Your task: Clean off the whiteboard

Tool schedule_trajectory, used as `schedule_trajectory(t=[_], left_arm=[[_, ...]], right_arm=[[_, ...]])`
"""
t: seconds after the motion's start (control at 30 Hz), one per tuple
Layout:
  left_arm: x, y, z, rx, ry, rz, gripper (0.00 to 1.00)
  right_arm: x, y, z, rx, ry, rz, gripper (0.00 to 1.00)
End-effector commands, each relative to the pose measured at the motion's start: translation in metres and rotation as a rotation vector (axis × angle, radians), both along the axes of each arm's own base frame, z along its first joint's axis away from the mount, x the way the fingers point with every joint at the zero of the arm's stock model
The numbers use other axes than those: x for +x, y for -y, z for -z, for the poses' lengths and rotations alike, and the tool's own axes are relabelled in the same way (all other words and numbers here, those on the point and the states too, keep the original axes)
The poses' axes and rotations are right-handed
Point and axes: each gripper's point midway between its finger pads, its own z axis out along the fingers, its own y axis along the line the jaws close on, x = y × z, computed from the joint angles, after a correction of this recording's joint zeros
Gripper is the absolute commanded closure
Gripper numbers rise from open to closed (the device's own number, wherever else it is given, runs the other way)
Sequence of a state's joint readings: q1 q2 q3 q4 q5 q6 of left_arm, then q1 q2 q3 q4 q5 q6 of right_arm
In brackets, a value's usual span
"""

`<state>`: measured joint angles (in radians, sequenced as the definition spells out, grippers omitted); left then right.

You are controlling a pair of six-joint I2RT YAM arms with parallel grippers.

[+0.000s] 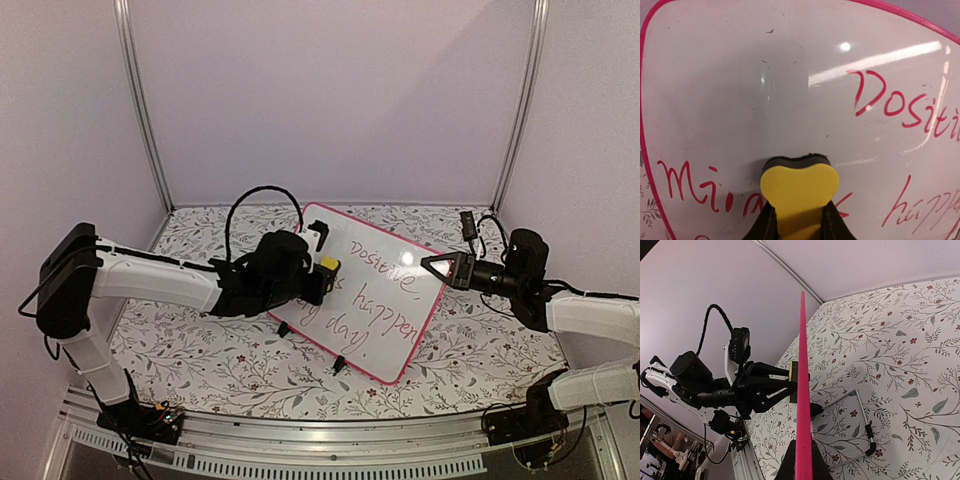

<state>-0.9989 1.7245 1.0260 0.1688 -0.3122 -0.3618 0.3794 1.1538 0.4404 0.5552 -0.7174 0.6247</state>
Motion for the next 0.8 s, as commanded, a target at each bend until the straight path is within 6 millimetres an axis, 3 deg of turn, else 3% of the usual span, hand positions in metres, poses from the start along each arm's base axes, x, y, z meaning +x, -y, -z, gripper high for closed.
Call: schedule_trajectory(t=[0.0, 0.13, 0.4, 0.6, 0.77], left_arm=[[-0.007, -0.013, 0.017, 0.061, -0.039, -0.023, 1.00], [-0.004, -0.001, 0.005, 0.039, -0.018, 0.010, 1.00], [0.013, 0.042, -0.033, 0.017, 0.068, 0.081, 1.00], [0.024, 0.055, -0.041, 0.023, 0.094, 0.080, 1.00], [0.020, 0.052, -0.028, 0.029, 0.066, 0.080, 1.00]], right_arm=[[-0.025, -0.017, 0.008, -0.017, -0.003, -0.147, 1.00], [-0.026, -0.017, 0.007, -0.017, -0.001, -0.147, 1.00], [-0.026, -0.017, 0.008, -0.019, -0.001, -0.145, 1.00], [-0.026, -0.017, 0.008, -0.021, 0.000, -0.144, 1.00], [-0.026, -0.017, 0.009, -0.022, 0.001, -0.144, 1.00]])
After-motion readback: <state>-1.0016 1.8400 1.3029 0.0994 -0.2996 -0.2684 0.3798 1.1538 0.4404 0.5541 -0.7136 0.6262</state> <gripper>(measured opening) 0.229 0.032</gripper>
